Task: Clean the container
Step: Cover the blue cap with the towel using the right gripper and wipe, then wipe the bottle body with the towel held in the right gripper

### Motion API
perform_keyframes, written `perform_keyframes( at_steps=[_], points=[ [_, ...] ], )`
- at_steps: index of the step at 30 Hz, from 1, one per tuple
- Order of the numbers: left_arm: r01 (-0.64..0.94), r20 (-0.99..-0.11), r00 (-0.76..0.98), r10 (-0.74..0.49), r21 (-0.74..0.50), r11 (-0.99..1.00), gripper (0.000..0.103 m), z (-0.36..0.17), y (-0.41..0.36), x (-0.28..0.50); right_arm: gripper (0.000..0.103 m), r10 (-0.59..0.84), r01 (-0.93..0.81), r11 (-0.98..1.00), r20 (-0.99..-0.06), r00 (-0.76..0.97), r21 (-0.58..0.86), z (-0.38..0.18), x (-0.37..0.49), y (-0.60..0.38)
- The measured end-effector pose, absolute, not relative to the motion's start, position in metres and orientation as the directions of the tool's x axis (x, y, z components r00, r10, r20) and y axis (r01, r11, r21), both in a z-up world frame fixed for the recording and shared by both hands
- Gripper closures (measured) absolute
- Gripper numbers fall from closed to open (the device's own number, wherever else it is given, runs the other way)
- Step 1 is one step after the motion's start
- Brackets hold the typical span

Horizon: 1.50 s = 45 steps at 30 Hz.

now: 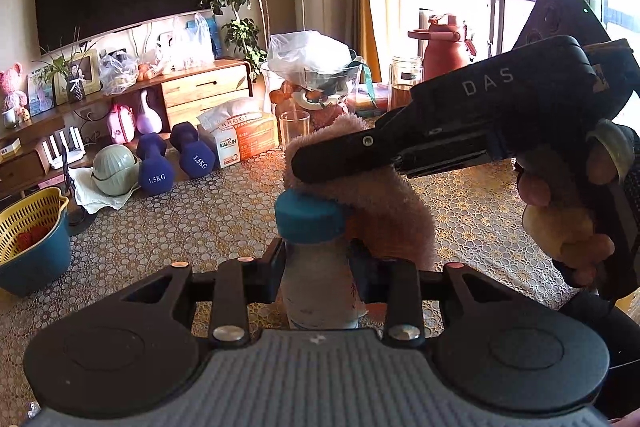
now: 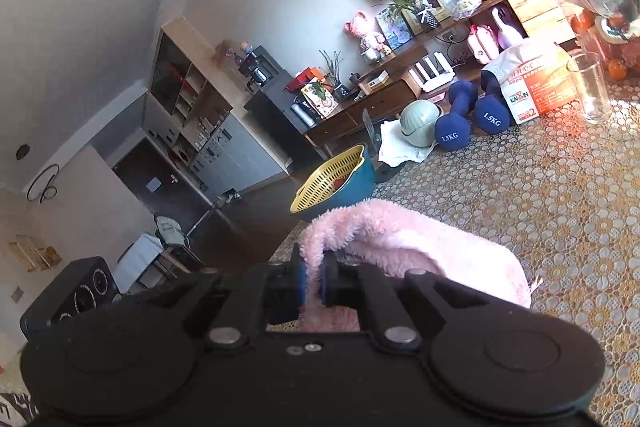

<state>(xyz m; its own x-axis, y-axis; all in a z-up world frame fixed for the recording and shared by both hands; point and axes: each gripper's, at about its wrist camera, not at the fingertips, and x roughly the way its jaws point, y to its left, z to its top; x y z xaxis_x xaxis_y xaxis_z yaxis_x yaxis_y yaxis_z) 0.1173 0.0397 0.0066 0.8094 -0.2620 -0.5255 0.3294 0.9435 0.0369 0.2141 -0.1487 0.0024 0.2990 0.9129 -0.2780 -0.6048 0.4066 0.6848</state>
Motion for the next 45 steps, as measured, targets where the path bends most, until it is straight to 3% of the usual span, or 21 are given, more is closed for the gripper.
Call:
perform_keyframes(
  at_steps=[11,20,31,41,45],
  points=[
    [0.324,-0.544,0.799,-0.257,0.029,0.946,0.069,0.000,0.041,0.116,0.098,0.932,-0.410,0.294,-0.164,0.323,0.863,-0.034,0.240,-0.167],
    [0.318,-0.537,0.804,-0.256,0.025,0.948,0.069,0.001,0.043,0.117,0.093,0.915,-0.294,0.294,-0.179,0.360,0.909,-0.055,0.249,-0.169],
    [0.320,-0.537,0.803,-0.260,0.020,0.947,0.069,0.001,0.041,0.115,0.087,0.925,-0.120,0.105,-0.053,0.375,0.987,-0.095,0.247,-0.179],
    [0.306,-0.538,0.806,-0.248,0.019,0.952,0.069,-0.001,0.042,0.111,0.086,0.909,-0.186,0.200,-0.110,0.403,0.962,-0.083,0.241,-0.189],
    [0.301,-0.540,0.806,-0.242,0.021,0.953,0.069,-0.001,0.043,0.107,0.085,0.887,-0.178,0.280,-0.183,0.423,0.943,-0.087,0.237,-0.192]
  ],
)
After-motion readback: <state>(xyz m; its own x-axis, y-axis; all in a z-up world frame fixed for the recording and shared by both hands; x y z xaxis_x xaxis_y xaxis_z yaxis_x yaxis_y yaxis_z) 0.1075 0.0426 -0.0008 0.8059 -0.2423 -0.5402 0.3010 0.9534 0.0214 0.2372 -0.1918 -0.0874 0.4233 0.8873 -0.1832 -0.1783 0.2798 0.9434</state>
